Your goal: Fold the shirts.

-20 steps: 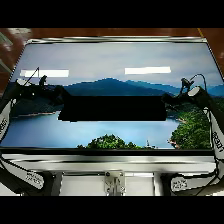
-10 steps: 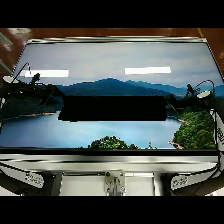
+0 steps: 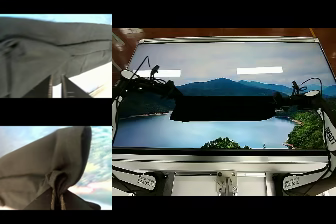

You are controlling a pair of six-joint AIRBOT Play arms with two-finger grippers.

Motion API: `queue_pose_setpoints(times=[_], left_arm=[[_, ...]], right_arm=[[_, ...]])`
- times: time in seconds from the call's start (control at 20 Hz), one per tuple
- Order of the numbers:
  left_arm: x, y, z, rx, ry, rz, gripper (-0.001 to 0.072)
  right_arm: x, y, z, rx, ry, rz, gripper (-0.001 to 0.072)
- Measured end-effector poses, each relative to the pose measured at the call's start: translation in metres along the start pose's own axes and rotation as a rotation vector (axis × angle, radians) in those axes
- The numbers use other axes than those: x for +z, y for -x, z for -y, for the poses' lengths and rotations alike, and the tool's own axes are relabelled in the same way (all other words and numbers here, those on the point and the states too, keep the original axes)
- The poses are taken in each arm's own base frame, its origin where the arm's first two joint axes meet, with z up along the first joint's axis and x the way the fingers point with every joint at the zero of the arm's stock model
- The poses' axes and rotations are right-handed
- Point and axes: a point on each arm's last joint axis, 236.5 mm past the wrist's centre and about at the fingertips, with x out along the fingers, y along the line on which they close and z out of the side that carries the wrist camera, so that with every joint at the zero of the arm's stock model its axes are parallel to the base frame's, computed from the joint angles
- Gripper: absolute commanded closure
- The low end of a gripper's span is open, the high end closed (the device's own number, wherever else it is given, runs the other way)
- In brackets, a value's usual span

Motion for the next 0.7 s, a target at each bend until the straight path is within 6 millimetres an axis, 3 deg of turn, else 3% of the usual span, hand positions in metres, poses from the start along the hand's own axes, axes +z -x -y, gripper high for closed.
queue_pose_setpoints(times=[0.05,0.3,0.5,0.7], left_arm=[[0.0,-0.011,0.012,0.001,-0.03,0.004,0.0659],[-0.023,-0.085,0.095,-0.019,-0.218,0.009,0.0665],[-0.067,-0.155,0.16,-0.079,-0.288,-0.01,0.0665],[-0.117,-0.219,0.197,-0.165,-0.214,-0.069,0.0665]], right_arm=[[0.002,0.01,-0.011,0.009,0.031,0.016,0.0645],[-0.001,0.078,-0.078,0.051,0.178,0.104,0.0645],[-0.023,0.134,-0.12,0.044,0.24,0.157,0.0645],[-0.051,0.176,-0.145,0.02,0.27,0.194,0.0645]])
